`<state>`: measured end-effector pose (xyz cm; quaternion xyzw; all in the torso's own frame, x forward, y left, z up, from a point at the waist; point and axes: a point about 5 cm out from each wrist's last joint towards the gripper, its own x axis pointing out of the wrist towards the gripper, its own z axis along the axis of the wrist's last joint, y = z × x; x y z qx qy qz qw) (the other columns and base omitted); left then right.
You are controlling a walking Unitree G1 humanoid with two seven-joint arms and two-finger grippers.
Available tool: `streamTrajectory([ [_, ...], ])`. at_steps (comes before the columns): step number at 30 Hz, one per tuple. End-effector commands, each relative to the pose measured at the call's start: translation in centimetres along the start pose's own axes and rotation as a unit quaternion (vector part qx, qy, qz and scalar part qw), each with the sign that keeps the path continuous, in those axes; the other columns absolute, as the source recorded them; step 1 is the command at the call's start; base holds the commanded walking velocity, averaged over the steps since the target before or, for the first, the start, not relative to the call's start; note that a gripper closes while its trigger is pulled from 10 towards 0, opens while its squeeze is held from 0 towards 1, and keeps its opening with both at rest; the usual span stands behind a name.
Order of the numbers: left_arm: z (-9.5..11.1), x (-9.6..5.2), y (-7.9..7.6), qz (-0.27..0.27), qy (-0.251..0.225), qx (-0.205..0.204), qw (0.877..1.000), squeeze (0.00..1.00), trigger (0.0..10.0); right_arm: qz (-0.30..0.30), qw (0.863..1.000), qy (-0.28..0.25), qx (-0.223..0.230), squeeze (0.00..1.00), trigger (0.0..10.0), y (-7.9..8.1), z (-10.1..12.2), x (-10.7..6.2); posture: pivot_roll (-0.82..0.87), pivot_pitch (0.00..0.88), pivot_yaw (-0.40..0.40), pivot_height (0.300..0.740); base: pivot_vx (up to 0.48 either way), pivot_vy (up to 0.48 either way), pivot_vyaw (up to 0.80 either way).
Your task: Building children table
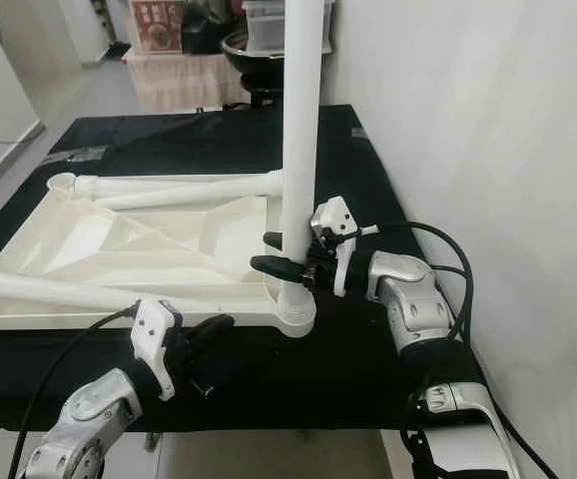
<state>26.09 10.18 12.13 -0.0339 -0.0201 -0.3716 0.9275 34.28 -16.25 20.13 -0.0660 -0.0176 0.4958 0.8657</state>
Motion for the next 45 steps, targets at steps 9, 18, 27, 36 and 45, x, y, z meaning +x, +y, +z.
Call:
streamTrajectory([
  [9,-0.2,-0.5,0.3,-0.003,0.01,-0.009,1.0,0.0,10.0,-0.345,0.935,0.043,0.065,0.0,0.0,5.8,-6.2,2.9,-0.1,0.112,0.046,0.74,0.0,0.0,0.0],
  [18,-0.4,-0.4,0.3,0.004,0.01,-0.006,1.0,0.0,10.0,-0.324,0.938,0.015,0.123,0.0,10.0,4.0,-6.3,2.9,-0.09,0.091,0.025,0.74,0.0,0.0,0.0],
  [27,-0.7,-0.1,0.2,-0.005,0.014,-0.009,1.0,0.0,10.0,-0.191,0.979,-0.021,0.061,1.0,10.0,2.7,-2.1,2.8,-0.08,0.069,0.021,0.74,0.0,0.0,0.0],
  [36,-0.7,0.0,-0.1,0.001,0.015,0.026,1.0,0.0,10.0,-0.065,0.996,0.044,-0.035,0.0,10.0,-0.2,-0.6,1.1,-0.07,0.05,0.003,0.74,0.0,0.0,0.0],
  [45,-0.4,0.0,-0.6,0.002,0.016,0.092,0.996,0.0,10.0,0.0,0.996,0.092,-0.019,0.0,10.0,-1.3,-1.4,0.8,-0.06,0.049,0.004,0.74,0.0,0.0,0.0],
])
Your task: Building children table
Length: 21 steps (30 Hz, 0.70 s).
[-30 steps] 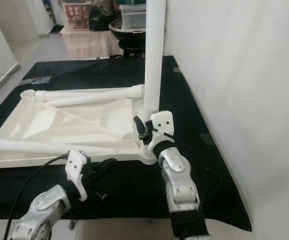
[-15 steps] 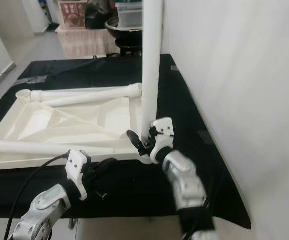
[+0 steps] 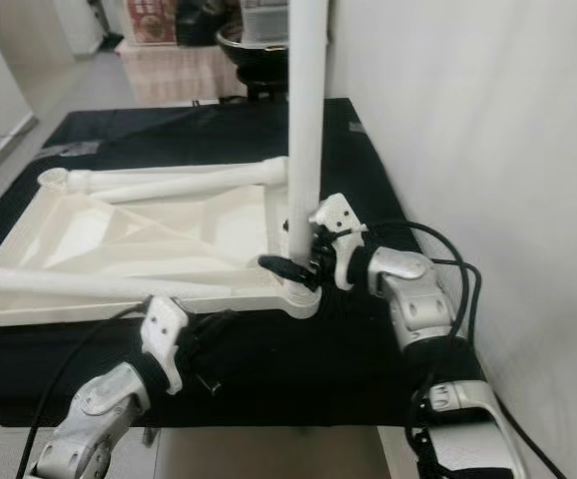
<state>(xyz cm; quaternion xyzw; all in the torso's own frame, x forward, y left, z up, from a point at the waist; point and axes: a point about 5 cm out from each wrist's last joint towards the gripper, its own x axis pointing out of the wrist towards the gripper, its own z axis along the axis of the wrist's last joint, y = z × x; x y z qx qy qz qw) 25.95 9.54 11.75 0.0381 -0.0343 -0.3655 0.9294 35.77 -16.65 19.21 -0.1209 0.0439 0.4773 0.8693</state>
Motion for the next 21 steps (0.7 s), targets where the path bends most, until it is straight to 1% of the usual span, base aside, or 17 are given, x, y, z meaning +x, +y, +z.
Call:
streamTrajectory([
  [1,0.1,-0.3,-0.2,-0.002,0.002,0.026,1.0,0.0,10.0,0.011,1.0,0.014,0.005,0.0,10.0,-0.2,-0.4,0.5,-0.06,0.048,-0.001,0.74,0.0,0.0,0.0],
  [2,0.1,-0.3,-0.2,-0.002,0.002,0.026,1.0,0.0,10.0,0.011,1.0,0.014,0.005,0.0,10.0,-0.2,-0.4,0.5,-0.06,0.048,-0.001,0.74,0.0,0.0,0.0],
  [3,0.1,-0.2,-0.2,-0.002,0.001,0.029,1.0,0.0,10.0,0.015,1.0,0.015,0.012,0.0,2.2,-0.4,-0.6,0.5,-0.05,0.046,-0.002,0.74,0.0,0.0,0.0],
  [4,0.0,-0.2,-0.3,-0.003,0.002,0.03,1.0,0.0,10.0,0.022,0.999,0.015,0.019,0.0,0.0,-0.5,-0.7,0.5,-0.05,0.047,-0.002,0.74,0.0,0.0,0.0],
  [11,0.0,-0.1,-0.4,-0.005,0.003,0.033,0.999,0.0,10.0,0.054,0.998,0.012,0.029,0.0,0.0,-0.8,-0.8,-0.2,-0.05,0.048,0.001,0.74,0.0,0.0,0.0],
  [13,-0.1,-0.1,-0.4,-0.006,0.003,0.033,0.999,0.0,10.0,0.047,0.998,0.008,0.034,0.0,0.0,-1.0,-1.1,-0.8,-0.06,0.05,0.005,0.74,0.0,0.0,0.0],
  [15,-0.1,-0.1,-0.4,-0.005,0.002,0.034,0.999,0.0,10.0,0.046,0.998,0.008,0.036,0.0,0.0,-1.1,-1.2,-1.1,-0.06,0.05,0.005,0.74,0.0,0.0,0.0],
  [18,-0.1,-0.1,-0.4,-0.005,0.0,0.034,0.999,0.0,10.0,0.019,0.999,-0.004,0.048,0.0,0.0,-0.8,-2.2,-2.1,-0.07,0.06,0.007,0.74,0.0,0.0,0.0],
  [20,-0.1,-0.2,-0.4,-0.005,0.0,0.033,0.999,0.0,10.0,0.016,0.999,-0.007,0.051,0.0,0.0,-0.7,-2.3,-2.2,-0.07,0.06,0.007,0.74,0.0,0.0,0.0],
  [21,0.0,-0.3,-0.3,-0.004,-0.001,0.032,0.999,0.0,10.0,-0.064,0.995,0.0,0.073,0.0,0.0,-0.1,-3.5,-1.4,-0.07,0.072,0.001,0.74,0.0,0.0,0.0],
])
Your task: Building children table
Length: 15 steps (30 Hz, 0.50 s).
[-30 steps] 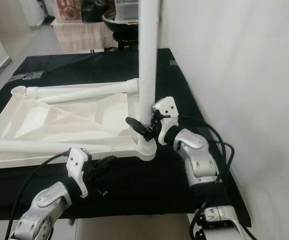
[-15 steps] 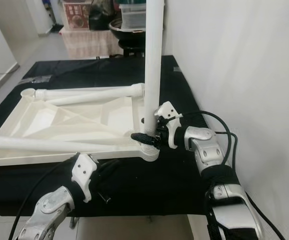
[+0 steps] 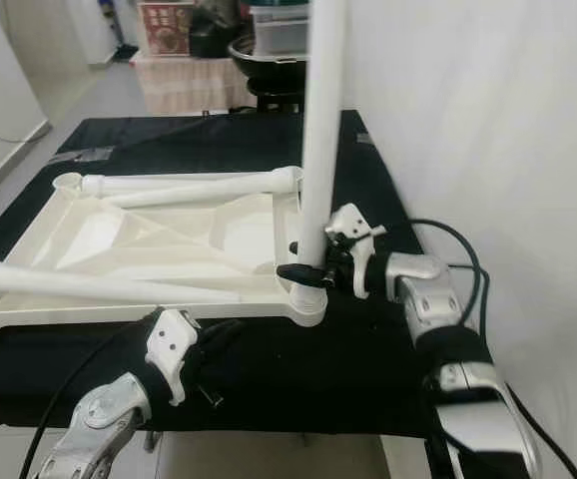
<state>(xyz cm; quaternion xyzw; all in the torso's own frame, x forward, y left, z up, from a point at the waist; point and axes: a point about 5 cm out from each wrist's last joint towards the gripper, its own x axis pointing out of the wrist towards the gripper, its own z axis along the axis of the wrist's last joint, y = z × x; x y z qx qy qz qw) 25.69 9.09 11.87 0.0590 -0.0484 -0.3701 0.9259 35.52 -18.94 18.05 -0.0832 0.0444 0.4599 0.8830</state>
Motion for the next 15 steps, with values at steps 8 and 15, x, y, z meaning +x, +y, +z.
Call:
streamTrajectory([
  [8,-0.2,-0.9,0.8,0.004,0.006,-0.003,1.0,0.0,10.0,-0.276,0.95,0.043,0.137,0.0,0.0,9.4,-5.9,2.7,-0.11,0.094,0.049,0.74,0.0,0.0,0.0],
  [15,-0.3,-0.6,0.8,-0.009,0.007,-0.016,1.0,0.0,10.0,-0.267,0.952,0.046,0.145,0.0,8.1,7.8,-6.0,3.4,-0.09,0.086,0.032,0.74,0.0,0.0,0.0],
])
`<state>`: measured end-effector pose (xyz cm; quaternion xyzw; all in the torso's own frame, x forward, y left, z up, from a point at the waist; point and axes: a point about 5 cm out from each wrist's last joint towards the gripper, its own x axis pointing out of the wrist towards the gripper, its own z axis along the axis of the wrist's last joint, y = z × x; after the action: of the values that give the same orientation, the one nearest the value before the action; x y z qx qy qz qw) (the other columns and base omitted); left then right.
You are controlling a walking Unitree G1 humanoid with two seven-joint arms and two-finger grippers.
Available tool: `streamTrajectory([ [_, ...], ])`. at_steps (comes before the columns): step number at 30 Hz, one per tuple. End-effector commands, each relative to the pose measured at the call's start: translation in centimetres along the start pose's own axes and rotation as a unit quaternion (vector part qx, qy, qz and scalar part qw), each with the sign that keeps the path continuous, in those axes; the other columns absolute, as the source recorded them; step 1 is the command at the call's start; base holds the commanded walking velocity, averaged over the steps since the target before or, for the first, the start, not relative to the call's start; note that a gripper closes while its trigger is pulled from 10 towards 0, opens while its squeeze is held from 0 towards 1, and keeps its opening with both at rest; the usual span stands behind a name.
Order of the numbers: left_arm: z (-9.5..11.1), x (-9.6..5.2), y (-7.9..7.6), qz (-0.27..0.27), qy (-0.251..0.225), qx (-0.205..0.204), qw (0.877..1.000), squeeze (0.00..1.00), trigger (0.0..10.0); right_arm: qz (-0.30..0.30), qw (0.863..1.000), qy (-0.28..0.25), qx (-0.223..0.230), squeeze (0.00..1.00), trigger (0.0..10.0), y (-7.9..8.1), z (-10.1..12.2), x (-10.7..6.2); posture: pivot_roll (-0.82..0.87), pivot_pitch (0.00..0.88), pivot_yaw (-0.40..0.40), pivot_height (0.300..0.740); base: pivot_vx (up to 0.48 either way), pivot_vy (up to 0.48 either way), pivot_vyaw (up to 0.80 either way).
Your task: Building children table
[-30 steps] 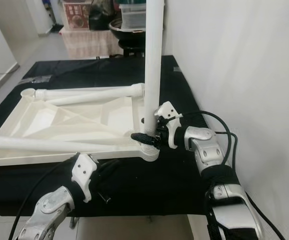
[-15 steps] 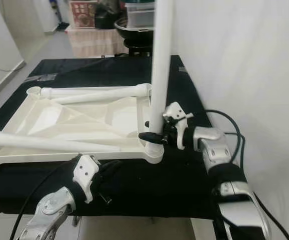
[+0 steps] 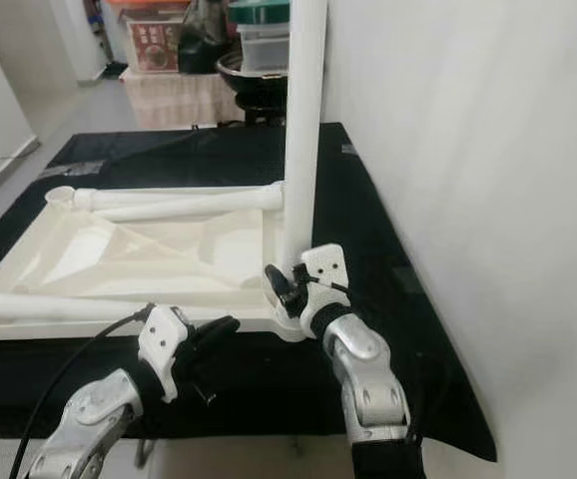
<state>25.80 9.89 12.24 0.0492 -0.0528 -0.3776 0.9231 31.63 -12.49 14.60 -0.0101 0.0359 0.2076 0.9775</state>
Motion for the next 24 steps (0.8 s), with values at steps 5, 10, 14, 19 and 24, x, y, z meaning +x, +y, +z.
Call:
streamTrajectory([
  [5,-0.6,0.0,0.2,0.013,0.013,-0.014,1.0,0.0,10.0,0.058,0.996,0.036,0.063,1.0,10.0,2.1,-1.0,0.4,-0.09,0.084,0.024,0.74,0.0,0.0,0.0],
  [10,-0.7,0.2,0.2,0.006,0.014,-0.018,1.0,0.0,10.0,0.145,0.989,0.003,0.035,1.0,10.0,1.4,1.6,0.8,-0.1,0.076,0.025,0.74,0.0,0.0,0.0],
  [14,-0.8,0.3,0.1,0.003,0.014,-0.018,1.0,0.0,10.0,0.255,0.967,-0.001,-0.013,0.0,10.0,0.3,2.7,0.6,-0.08,0.066,0.017,0.74,0.0,0.0,0.0],
  [19,-0.8,0.4,0.1,0.008,0.014,-0.019,1.0,0.0,10.0,0.341,0.938,0.003,-0.064,0.0,10.0,-0.8,4.2,0.7,-0.08,0.064,0.012,0.74,0.0,0.0,0.0],
  [24,-1.0,0.4,0.1,0.008,0.015,-0.019,1.0,0.0,10.0,0.366,0.928,0.021,-0.062,0.0,3.8,-2.4,4.4,1.6,-0.07,0.052,0.01,0.74,0.0,0.0,0.0],
])
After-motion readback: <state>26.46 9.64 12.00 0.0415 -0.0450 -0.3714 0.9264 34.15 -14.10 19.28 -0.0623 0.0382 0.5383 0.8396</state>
